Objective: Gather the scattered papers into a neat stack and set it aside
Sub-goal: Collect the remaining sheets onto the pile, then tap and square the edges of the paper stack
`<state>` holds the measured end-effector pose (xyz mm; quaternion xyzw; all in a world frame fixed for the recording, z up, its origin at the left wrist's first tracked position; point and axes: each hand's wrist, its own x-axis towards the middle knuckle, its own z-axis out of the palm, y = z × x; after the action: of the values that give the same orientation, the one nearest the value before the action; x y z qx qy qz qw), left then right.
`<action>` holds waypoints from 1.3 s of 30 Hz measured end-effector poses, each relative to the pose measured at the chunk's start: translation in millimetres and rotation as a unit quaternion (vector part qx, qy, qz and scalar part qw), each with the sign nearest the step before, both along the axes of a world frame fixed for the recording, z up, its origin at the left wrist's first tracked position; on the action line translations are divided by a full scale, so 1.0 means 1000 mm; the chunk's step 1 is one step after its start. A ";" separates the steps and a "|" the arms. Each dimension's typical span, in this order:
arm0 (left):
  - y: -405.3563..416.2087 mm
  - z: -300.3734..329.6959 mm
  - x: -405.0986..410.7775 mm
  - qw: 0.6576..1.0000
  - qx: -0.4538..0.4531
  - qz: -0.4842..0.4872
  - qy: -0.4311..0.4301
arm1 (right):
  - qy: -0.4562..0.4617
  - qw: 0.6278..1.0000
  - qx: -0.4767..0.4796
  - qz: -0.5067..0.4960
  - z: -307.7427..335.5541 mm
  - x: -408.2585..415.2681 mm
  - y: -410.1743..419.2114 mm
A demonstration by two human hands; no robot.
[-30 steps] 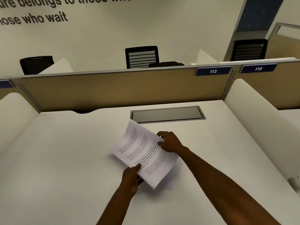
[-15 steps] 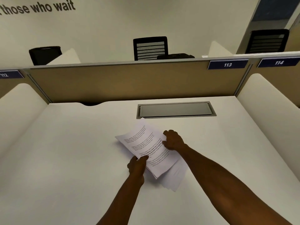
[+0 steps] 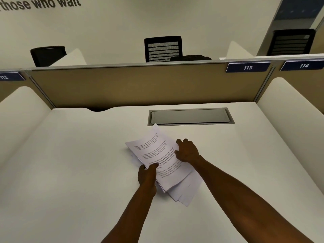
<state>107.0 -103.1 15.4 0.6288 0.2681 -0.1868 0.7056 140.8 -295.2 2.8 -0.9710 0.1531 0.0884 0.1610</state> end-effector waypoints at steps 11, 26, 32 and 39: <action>0.013 -0.004 0.004 0.997 -0.052 0.059 -0.020 | -0.029 0.993 0.107 -0.040 0.005 -0.007 0.000; 0.017 -0.010 0.000 0.997 -0.054 0.016 -0.047 | -0.020 0.915 0.340 -0.216 -0.001 -0.013 -0.010; 0.029 -0.012 0.004 0.998 -0.044 -0.037 -0.032 | 0.002 0.872 0.434 -0.225 0.001 -0.021 -0.018; 0.048 -0.002 0.003 0.990 -0.051 -0.089 -0.096 | -0.082 0.794 0.564 -0.209 0.029 -0.058 -0.013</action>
<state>110.1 -55.4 13.5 0.6287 0.1322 -0.2008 0.7396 83.1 -308.7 31.8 -0.6555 0.2618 0.0434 0.7071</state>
